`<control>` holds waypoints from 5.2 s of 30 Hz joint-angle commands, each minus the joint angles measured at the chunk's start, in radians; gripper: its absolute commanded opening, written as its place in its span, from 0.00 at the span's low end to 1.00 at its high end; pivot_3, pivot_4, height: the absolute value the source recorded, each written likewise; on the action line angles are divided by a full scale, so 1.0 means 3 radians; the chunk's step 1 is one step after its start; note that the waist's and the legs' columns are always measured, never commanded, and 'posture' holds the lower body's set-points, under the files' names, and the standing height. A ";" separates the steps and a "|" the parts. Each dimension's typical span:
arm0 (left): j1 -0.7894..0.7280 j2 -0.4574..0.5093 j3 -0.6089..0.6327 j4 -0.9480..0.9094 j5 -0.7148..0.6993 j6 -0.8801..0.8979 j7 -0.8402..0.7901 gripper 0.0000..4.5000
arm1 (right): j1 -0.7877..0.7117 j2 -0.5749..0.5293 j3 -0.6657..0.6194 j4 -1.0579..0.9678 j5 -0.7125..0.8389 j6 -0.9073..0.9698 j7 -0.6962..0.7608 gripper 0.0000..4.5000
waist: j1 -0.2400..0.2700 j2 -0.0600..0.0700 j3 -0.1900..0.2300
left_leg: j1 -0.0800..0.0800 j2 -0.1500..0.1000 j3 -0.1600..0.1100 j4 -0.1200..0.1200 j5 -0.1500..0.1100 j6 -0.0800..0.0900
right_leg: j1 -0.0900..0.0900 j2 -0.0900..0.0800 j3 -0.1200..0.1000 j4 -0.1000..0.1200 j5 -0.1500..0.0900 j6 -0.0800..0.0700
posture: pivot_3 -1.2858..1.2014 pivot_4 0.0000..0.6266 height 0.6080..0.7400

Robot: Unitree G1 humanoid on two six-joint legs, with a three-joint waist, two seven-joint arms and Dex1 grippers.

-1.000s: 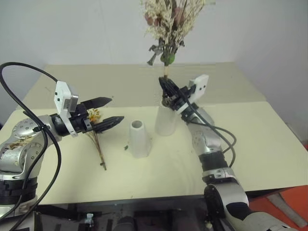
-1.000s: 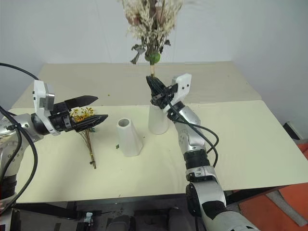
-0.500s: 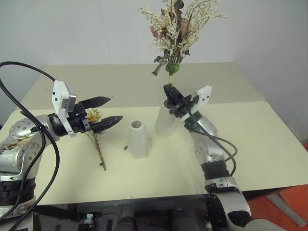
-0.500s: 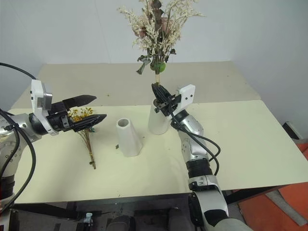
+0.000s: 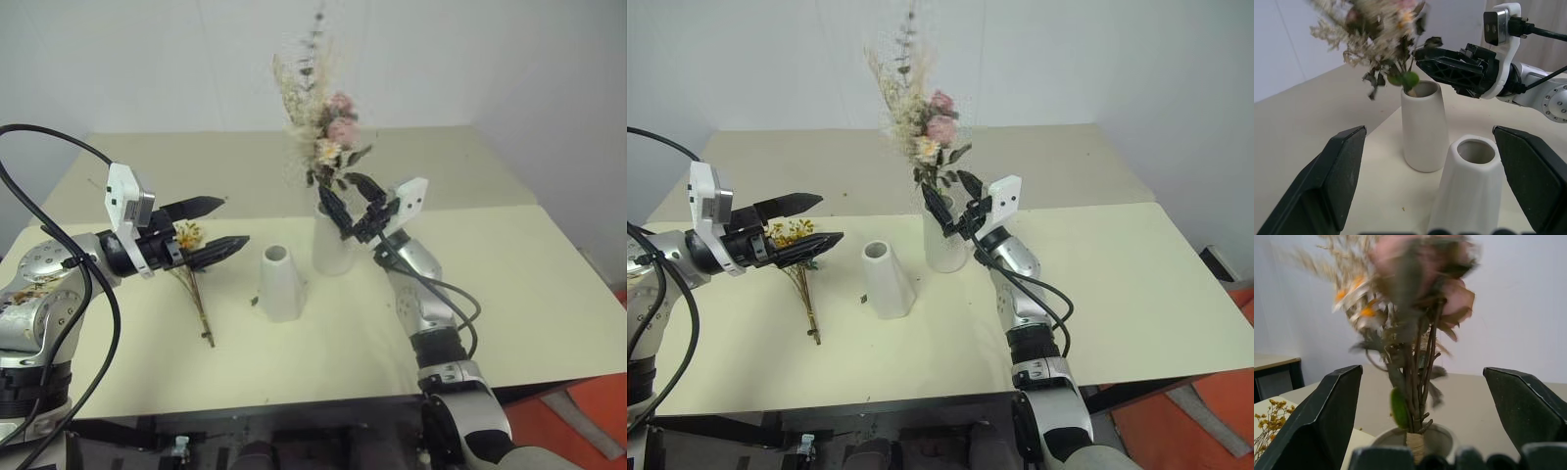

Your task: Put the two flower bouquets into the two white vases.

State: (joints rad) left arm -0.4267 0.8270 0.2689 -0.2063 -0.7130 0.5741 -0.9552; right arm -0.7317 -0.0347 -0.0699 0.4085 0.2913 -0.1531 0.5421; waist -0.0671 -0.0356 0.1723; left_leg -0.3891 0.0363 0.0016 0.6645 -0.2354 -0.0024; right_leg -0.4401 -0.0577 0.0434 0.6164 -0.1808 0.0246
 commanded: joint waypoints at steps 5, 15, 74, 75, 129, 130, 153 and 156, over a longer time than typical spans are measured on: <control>-0.0043 0.0068 0.0114 -0.0095 -0.0051 0.0016 0.0004 1.00 | -0.0014 -0.0006 0.0009 -0.0172 0.0050 -0.0029 0.0021 0.99 | -0.0001 0.0000 0.0000 | 0.0001 0.0000 0.0000 0.0000 0.0000 0.0000 | 0.0000 0.0000 0.0000 0.0001 0.0000 0.0000 | 0.52 0.24 1.00; 0.0071 0.0155 0.0252 -0.0157 -0.0076 0.0078 0.0003 1.00 | 0.0379 -0.0456 0.0024 -0.1069 0.0312 0.0704 0.0251 0.99 | 0.0014 0.0000 0.0000 | -0.0002 -0.0001 0.0000 0.0000 0.0000 0.0000 | 0.0000 -0.0001 0.0000 -0.0002 0.0000 0.0001 | 0.52 0.24 1.00; -0.0799 -0.0704 0.0389 -0.0144 0.0375 0.0785 0.1434 0.01 | 0.0070 -0.1878 0.0090 -0.1661 0.1156 0.1806 0.2211 1.00 | 0.0161 -0.0013 0.0008 | -0.0004 -0.0007 0.0000 -0.0001 0.0000 -0.0002 | 0.0002 -0.0007 -0.0002 -0.0007 0.0001 -0.0003 | 0.52 0.24 1.00; -0.0803 -0.0680 0.0433 -0.0163 0.0227 0.0736 0.1237 0.01 | 0.0083 -0.1872 0.0093 -0.1659 0.1152 0.1807 0.2212 1.00 | 0.0162 -0.0013 0.0008 | -0.0004 -0.0007 0.0000 0.0000 0.0000 -0.0002 | 0.0002 -0.0007 -0.0002 -0.0007 0.0001 -0.0003 | 0.52 0.24 1.00; -0.0695 -0.1059 -0.0511 0.0407 0.0011 -0.0050 -0.0253 0.01 | 0.0404 -0.2186 -0.0046 -0.1799 0.1237 0.1777 0.2428 1.00 | 0.0168 -0.0014 0.0008 | -0.0002 -0.0006 0.0000 0.0007 0.0000 -0.0001 | 0.0005 -0.0003 -0.0001 -0.0005 -0.0007 0.0013 | 0.52 0.24 1.00; -0.0687 -0.1056 -0.0508 0.0398 0.0011 -0.0048 -0.0249 0.01 | 0.0404 -0.2183 -0.0046 -0.1796 0.1237 0.1775 0.2427 1.00 | 0.0168 -0.0014 0.0008 | -0.0002 -0.0006 0.0000 0.0008 0.0000 -0.0001 | 0.0005 -0.0003 -0.0001 -0.0005 -0.0007 0.0013 | 0.52 0.24 1.00; -0.0432 -0.0832 -0.0380 0.0042 -0.0127 0.0114 -0.0138 0.68 | 0.0393 -0.2134 -0.0052 -0.1760 0.1231 0.1733 0.2404 1.00 | 0.0168 -0.0014 0.0008 | -0.0002 -0.0006 0.0000 0.0007 0.0000 -0.0001 | 0.0005 -0.0003 -0.0001 -0.0006 -0.0008 0.0014 | 0.52 0.24 1.00; -0.0307 -0.0744 -0.0291 -0.0100 -0.0194 0.0175 -0.0103 0.87 | 0.0391 -0.2125 -0.0050 -0.1754 0.1226 0.1730 0.2399 1.00 | 0.0164 -0.0014 0.0008 | -0.0002 -0.0006 0.0000 0.0007 0.0000 -0.0001 | 0.0005 -0.0003 -0.0001 -0.0005 -0.0008 0.0014 | 0.52 0.24 1.00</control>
State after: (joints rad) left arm -0.5336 0.5792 0.1377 -0.1754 -0.7406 0.6169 -0.9932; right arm -0.6033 -0.6729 -0.0529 -0.1067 0.6446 0.3833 1.2630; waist -0.0178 -0.0397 0.1748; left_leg -0.3898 0.0347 0.0014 0.6667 -0.2352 -0.0027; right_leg -0.4385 -0.0585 0.0431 0.6147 -0.1831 0.0288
